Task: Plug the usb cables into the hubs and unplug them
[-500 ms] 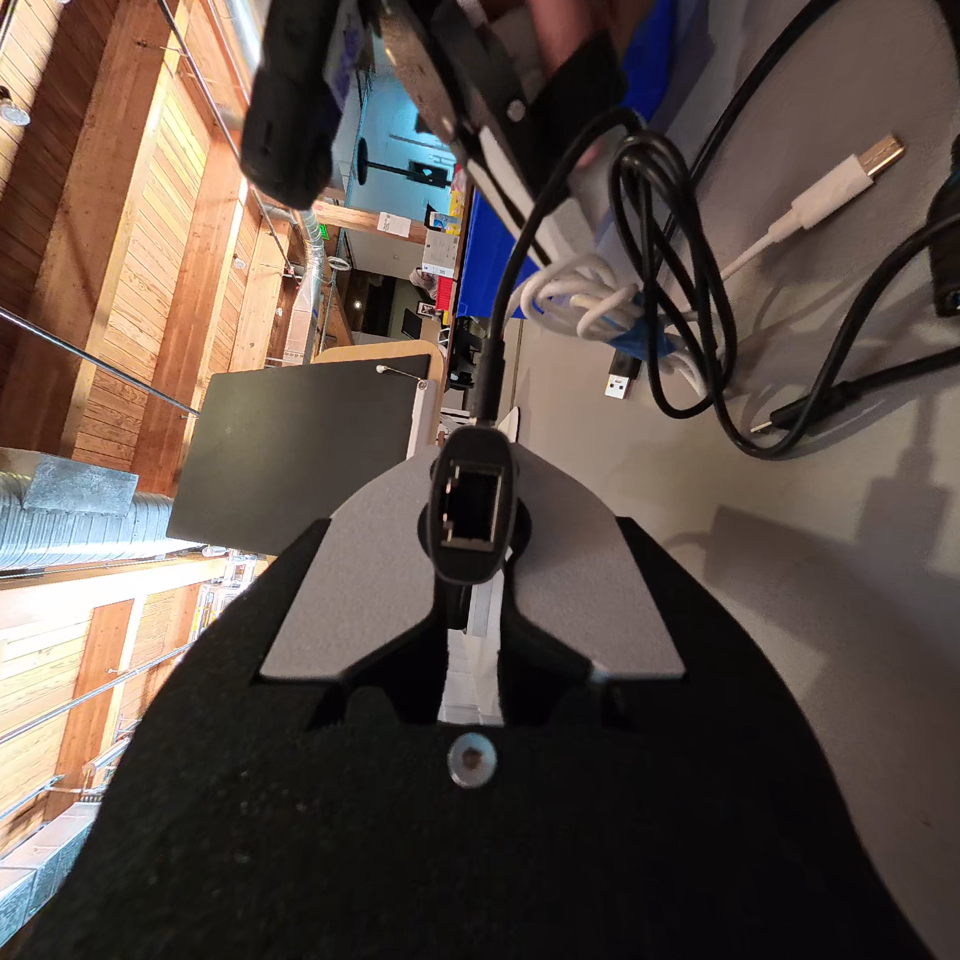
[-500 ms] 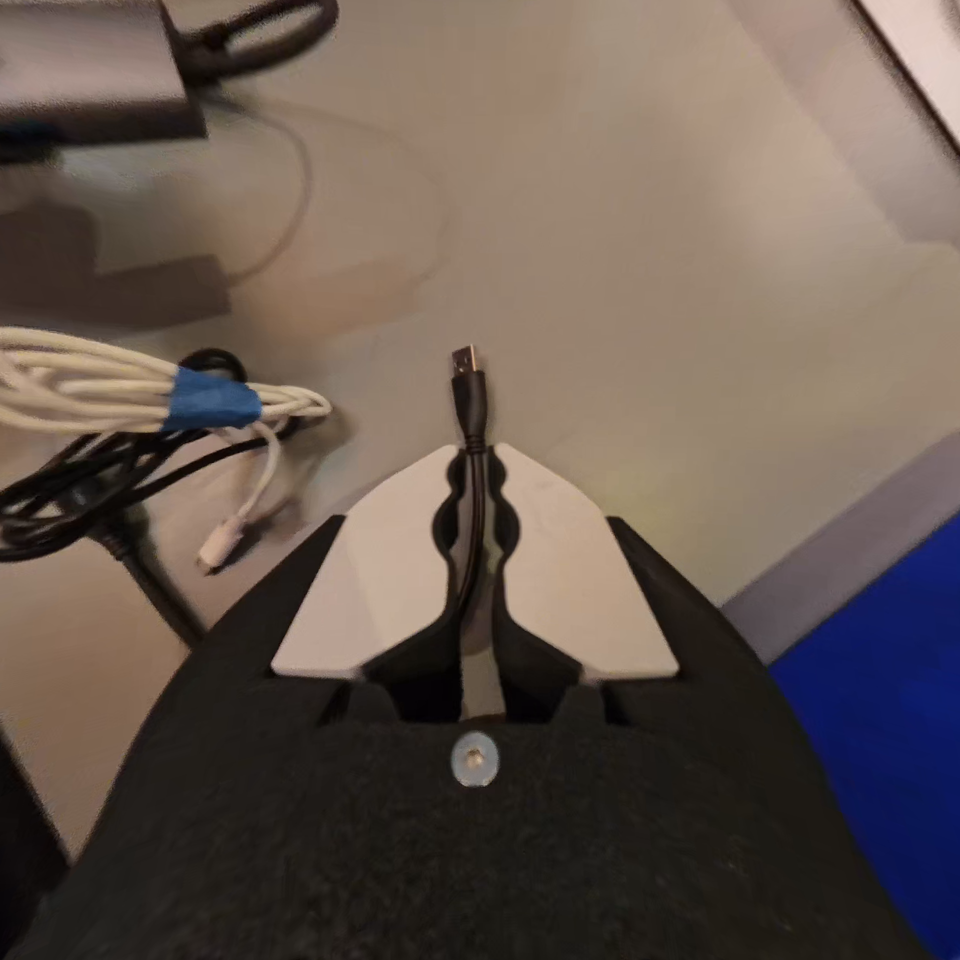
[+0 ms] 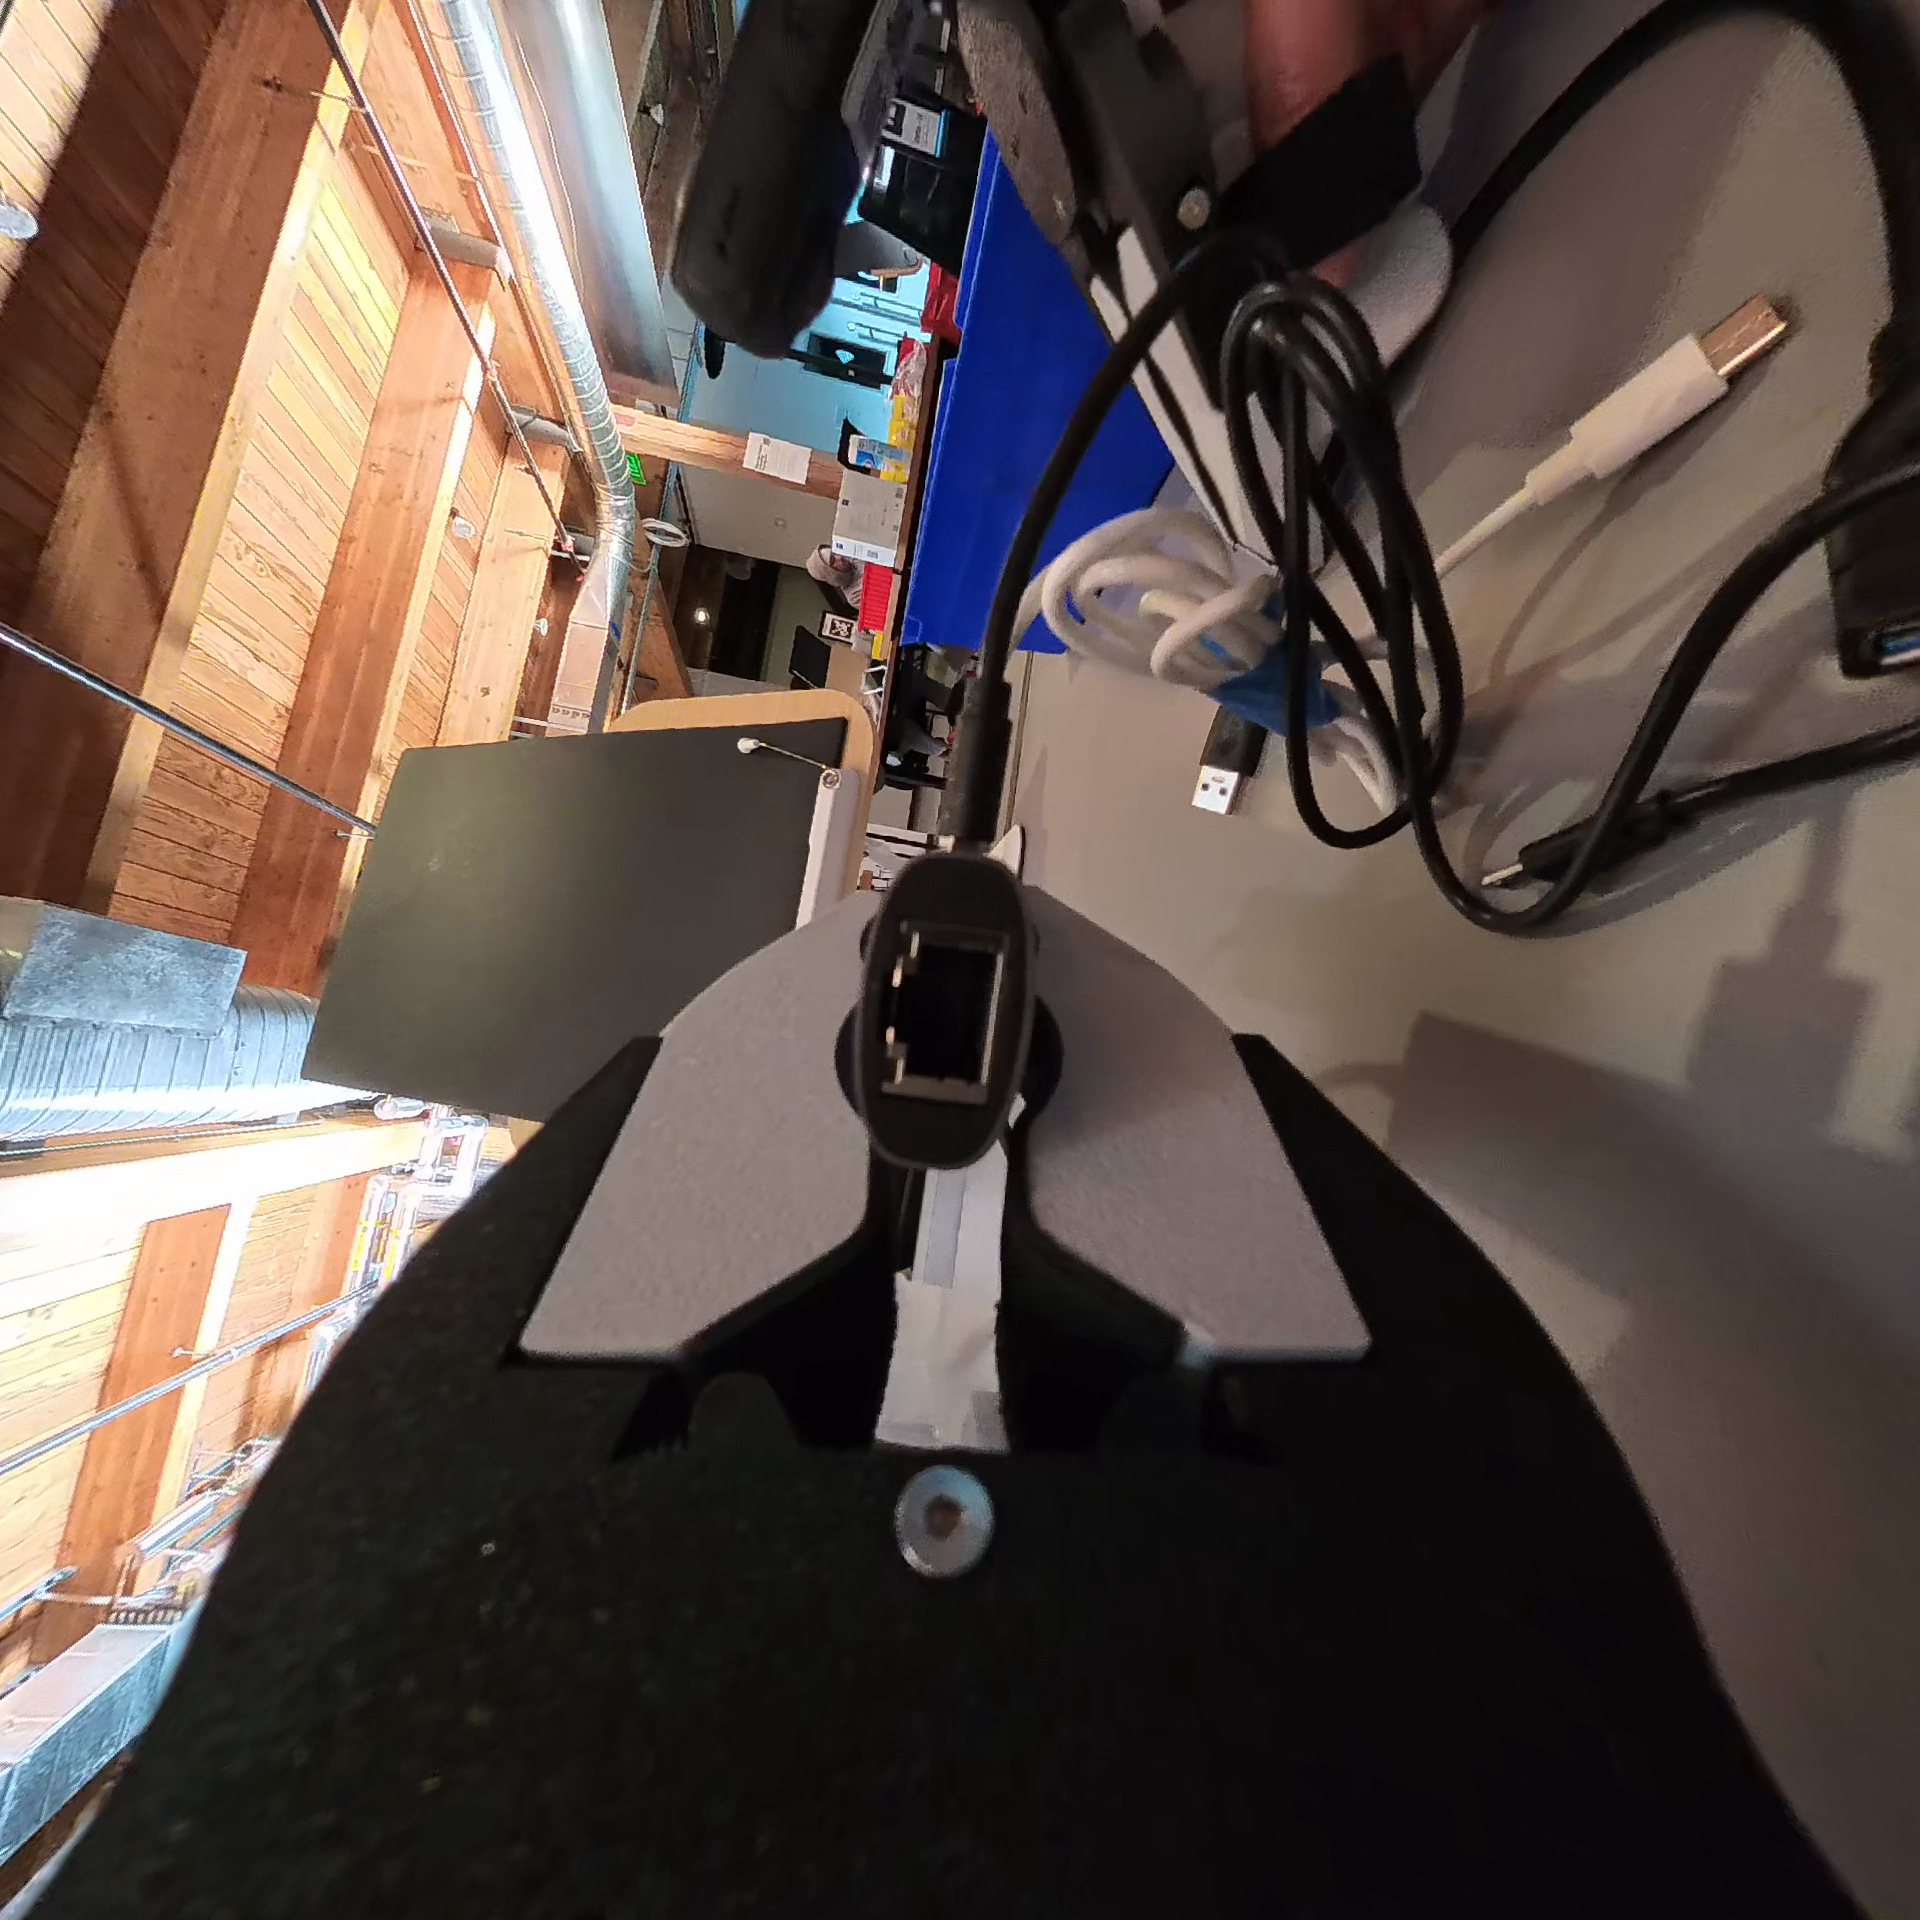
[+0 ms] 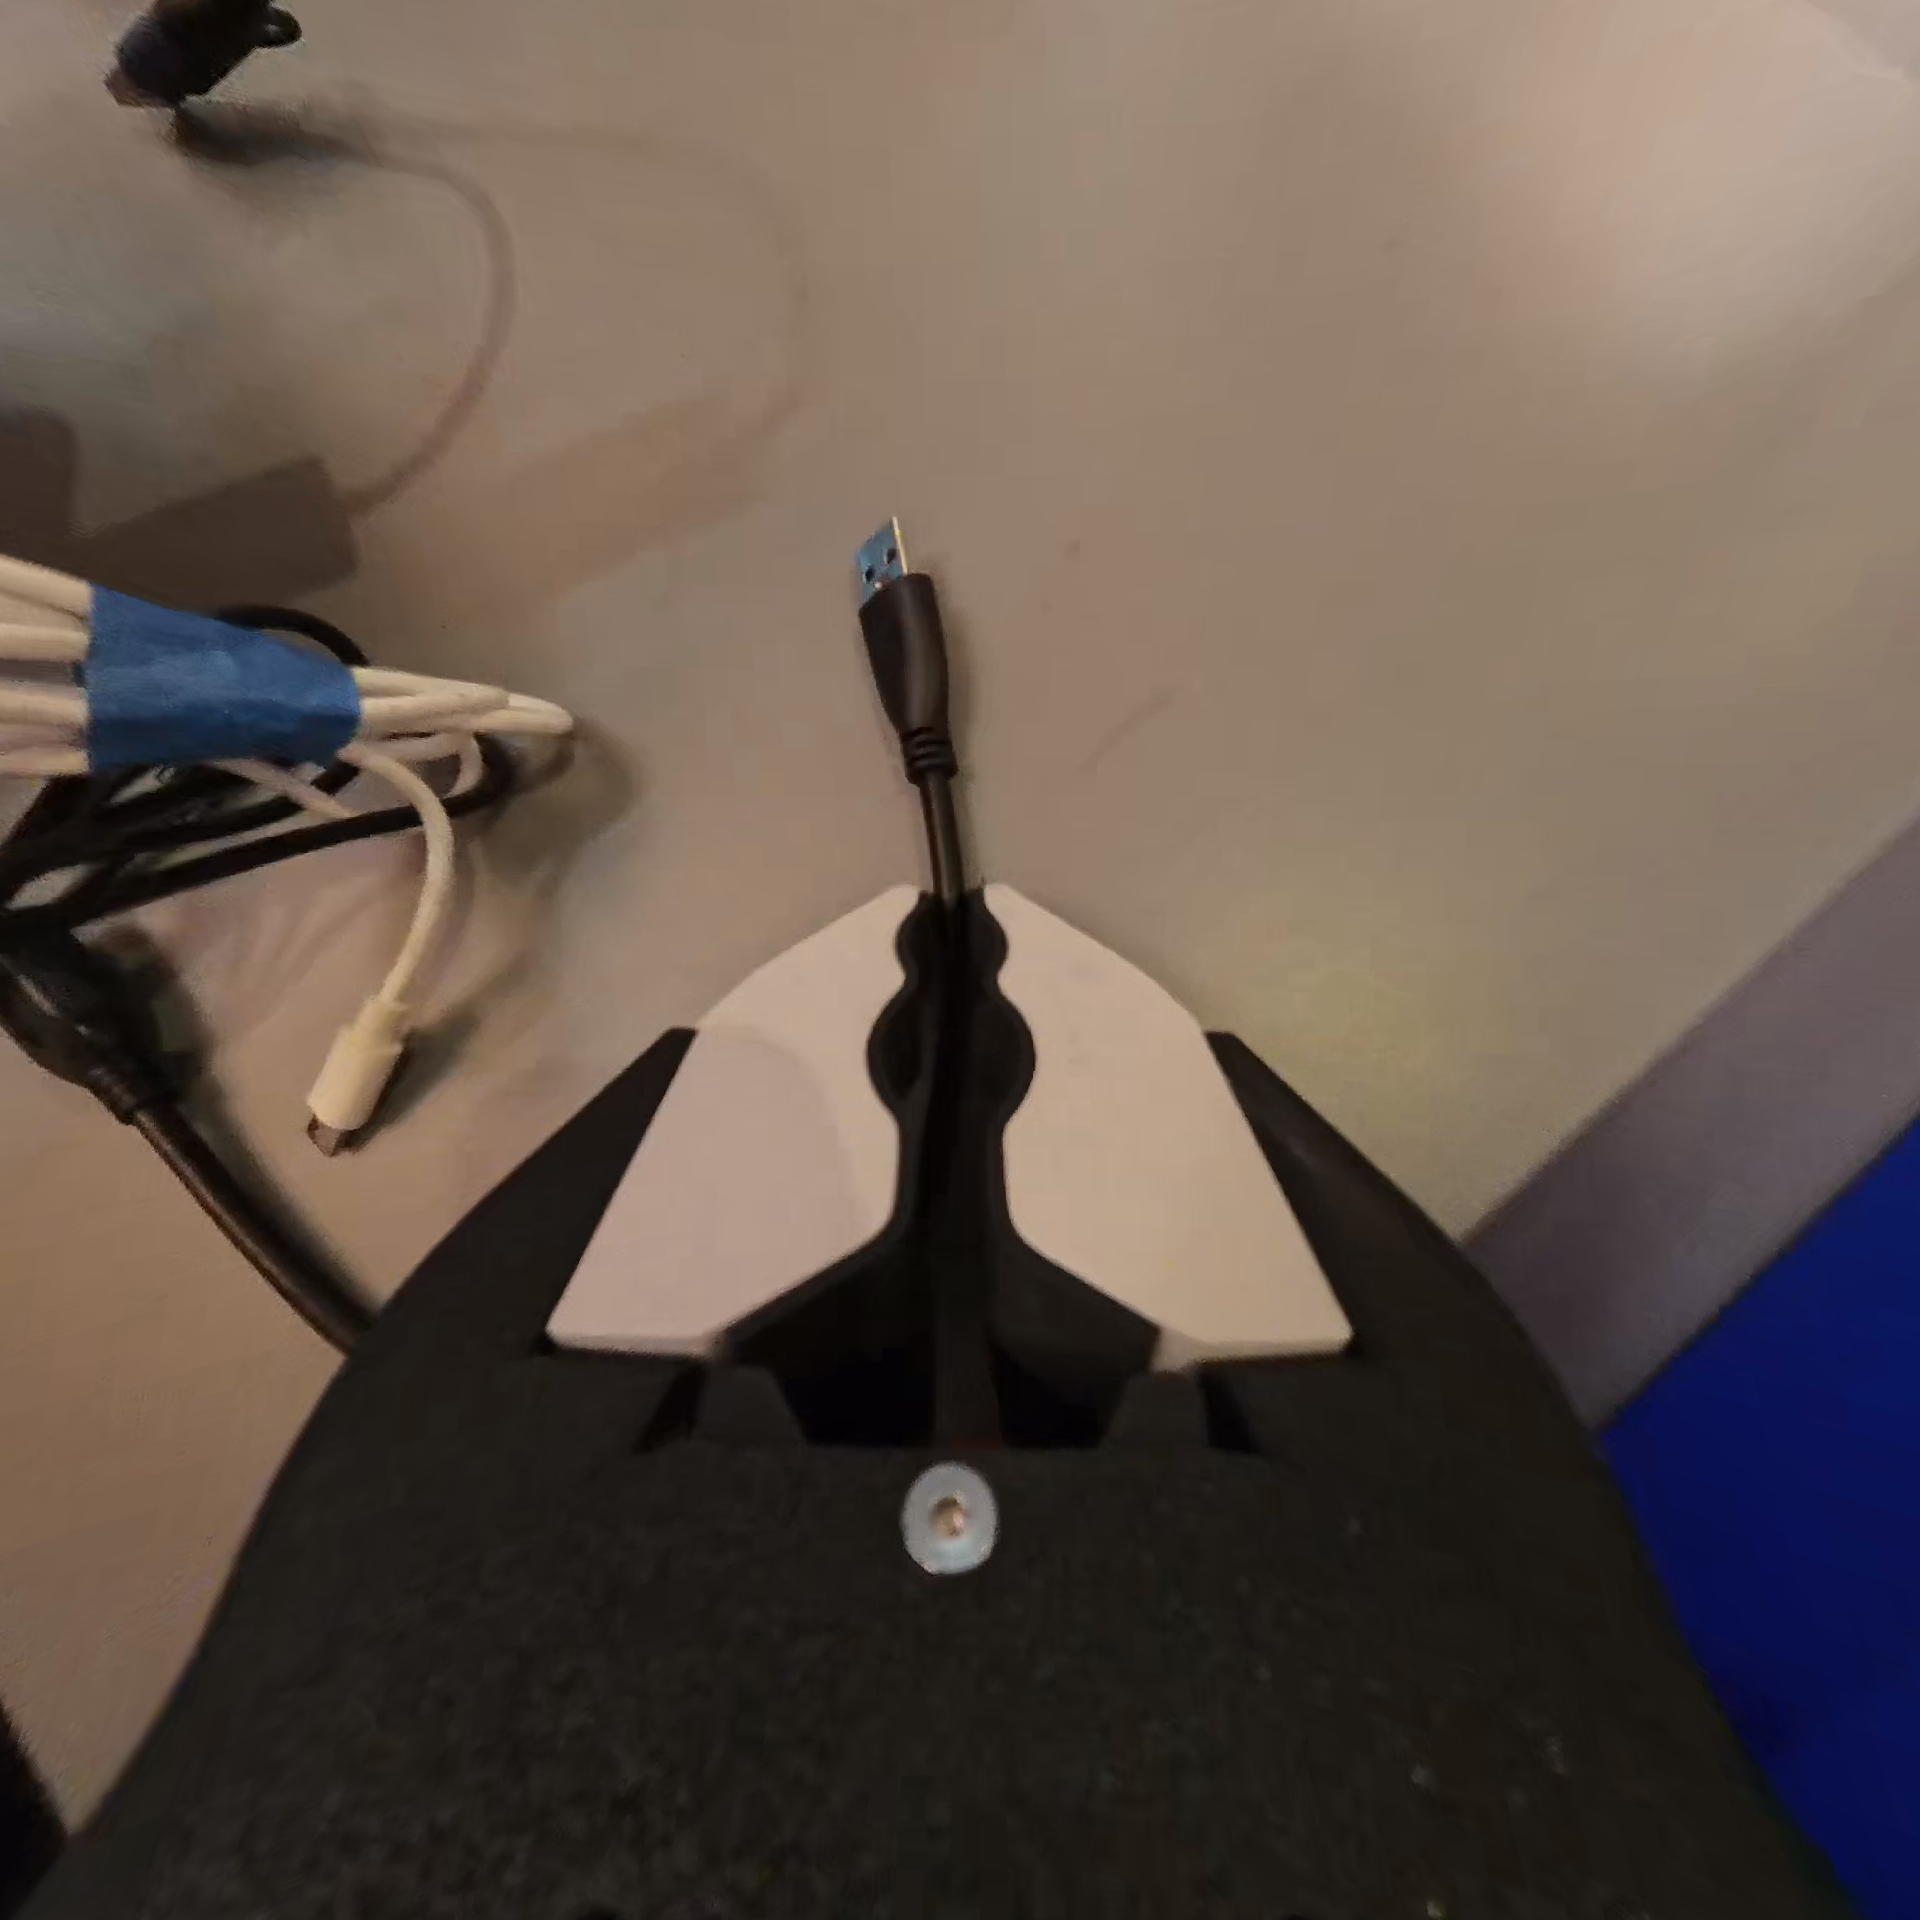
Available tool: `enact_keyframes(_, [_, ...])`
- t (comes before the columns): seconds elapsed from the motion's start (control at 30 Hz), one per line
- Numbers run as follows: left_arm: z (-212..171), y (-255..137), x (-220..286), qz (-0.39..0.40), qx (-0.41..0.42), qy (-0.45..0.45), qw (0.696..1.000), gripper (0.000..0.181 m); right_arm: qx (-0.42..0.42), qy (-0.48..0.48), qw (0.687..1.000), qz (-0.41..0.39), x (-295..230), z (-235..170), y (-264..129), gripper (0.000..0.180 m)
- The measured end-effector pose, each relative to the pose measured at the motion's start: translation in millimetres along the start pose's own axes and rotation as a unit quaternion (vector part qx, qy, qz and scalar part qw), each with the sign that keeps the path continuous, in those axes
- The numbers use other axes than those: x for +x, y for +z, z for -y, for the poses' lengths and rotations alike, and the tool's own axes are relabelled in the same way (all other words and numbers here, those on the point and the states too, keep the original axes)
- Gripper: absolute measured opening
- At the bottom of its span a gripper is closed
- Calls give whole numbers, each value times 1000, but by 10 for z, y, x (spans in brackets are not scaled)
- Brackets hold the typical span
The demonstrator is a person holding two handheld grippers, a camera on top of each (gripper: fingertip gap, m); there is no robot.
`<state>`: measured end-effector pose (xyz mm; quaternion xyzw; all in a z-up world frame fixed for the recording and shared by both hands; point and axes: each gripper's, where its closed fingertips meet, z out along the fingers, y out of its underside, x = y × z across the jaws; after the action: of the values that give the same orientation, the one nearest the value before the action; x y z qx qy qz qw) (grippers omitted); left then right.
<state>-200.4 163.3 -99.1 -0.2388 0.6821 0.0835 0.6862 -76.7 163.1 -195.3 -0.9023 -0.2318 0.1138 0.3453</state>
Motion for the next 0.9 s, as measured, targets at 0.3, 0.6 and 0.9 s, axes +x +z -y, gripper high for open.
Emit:
enact_keyframes(0.3, [31, -49, -108, 28, 8, 9, 1000, 18, -15, 139, 954, 266, -552, 223, -680, 5])
enact_keyframes(0.6, [176, -19, -82, 31, 25, 52, 998, 17, -34, 150, 915, 373, -837, 263, -874, 5])
enact_keyframes(0.9, [287, -15, -20, 26, 34, 97, 994, 17, -49, 160, 897, 410, -959, 295, -833, 5])
